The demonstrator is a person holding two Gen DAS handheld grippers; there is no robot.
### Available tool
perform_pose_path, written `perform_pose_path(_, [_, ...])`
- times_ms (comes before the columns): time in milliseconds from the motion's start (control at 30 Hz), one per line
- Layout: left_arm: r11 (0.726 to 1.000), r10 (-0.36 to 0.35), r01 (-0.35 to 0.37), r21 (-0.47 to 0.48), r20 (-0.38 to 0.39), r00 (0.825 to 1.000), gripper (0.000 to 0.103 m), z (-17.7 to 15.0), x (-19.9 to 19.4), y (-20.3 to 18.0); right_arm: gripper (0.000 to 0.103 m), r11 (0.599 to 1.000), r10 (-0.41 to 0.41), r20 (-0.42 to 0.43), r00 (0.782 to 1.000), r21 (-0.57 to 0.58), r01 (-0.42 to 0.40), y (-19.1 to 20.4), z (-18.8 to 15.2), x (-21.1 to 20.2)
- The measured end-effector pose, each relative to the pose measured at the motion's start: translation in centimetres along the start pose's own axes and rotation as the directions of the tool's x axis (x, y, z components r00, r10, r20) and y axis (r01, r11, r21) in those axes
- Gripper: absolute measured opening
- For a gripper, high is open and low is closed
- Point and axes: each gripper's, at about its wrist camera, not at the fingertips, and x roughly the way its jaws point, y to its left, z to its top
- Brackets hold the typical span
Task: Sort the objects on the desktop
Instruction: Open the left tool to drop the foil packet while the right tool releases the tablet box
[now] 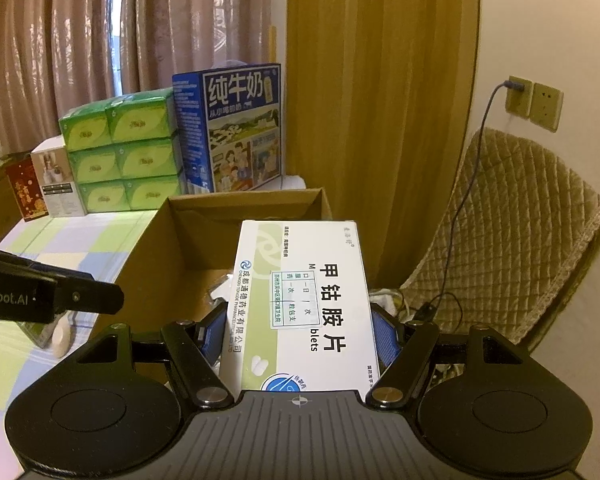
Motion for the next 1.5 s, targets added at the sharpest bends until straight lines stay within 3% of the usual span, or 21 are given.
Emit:
perform_pose_path(500, [1.000, 0.019, -0.019, -0.015, 0.012, 1.000, 0.035, -0.9, -0.8, 0.6, 0.068, 0.999, 0.048, 0.025, 0.999, 0.005, -0.048, 0.8, 0.3, 0.2])
perform_pose_path(567, [0.999, 0.025, -0.024, -0.020, 0.015, 1.000, 0.048, -1.0, -1.0, 0.7, 0.076, 0.999, 0.043, 0.030, 0.999, 0.007, -0.043, 0.9, 0.3, 0.1])
perform_pose_path(667, [0.999, 0.037, -0.036, -0.029, 0.029, 0.999, 0.066, -1.2, -1.4, 1.1, 0.078, 0.999, 0.038, 0.032, 0.999, 0.019, -0.039, 0.6, 0.0, -0.1])
perform_pose_path(933, [0.996, 0.077, -0.075, -0.040, 0.038, 0.996, 0.081, -1.9, -2.2, 2.2, 0.081, 0.999, 0.018, 0.010, 1.000, 0.034, -0.018, 0.0, -1.2, -1.4])
perform_pose_path(1200, [0.992, 0.126, -0.124, -0.028, 0.072, 0.989, 0.095, -3.2, -4.2, 2.2, 0.101, 0.999, 0.031, -0.002, 1.000, 0.038, -0.031, 0.7, -2.0, -3.8])
perform_pose_path(1500, [0.989, 0.149, -0.148, -0.025, 0.093, 0.984, 0.101, -4.6, -7.1, 1.7, 0.101, 0.998, 0.049, -0.035, 0.998, 0.049, -0.048, 2.4, -2.8, -6.5])
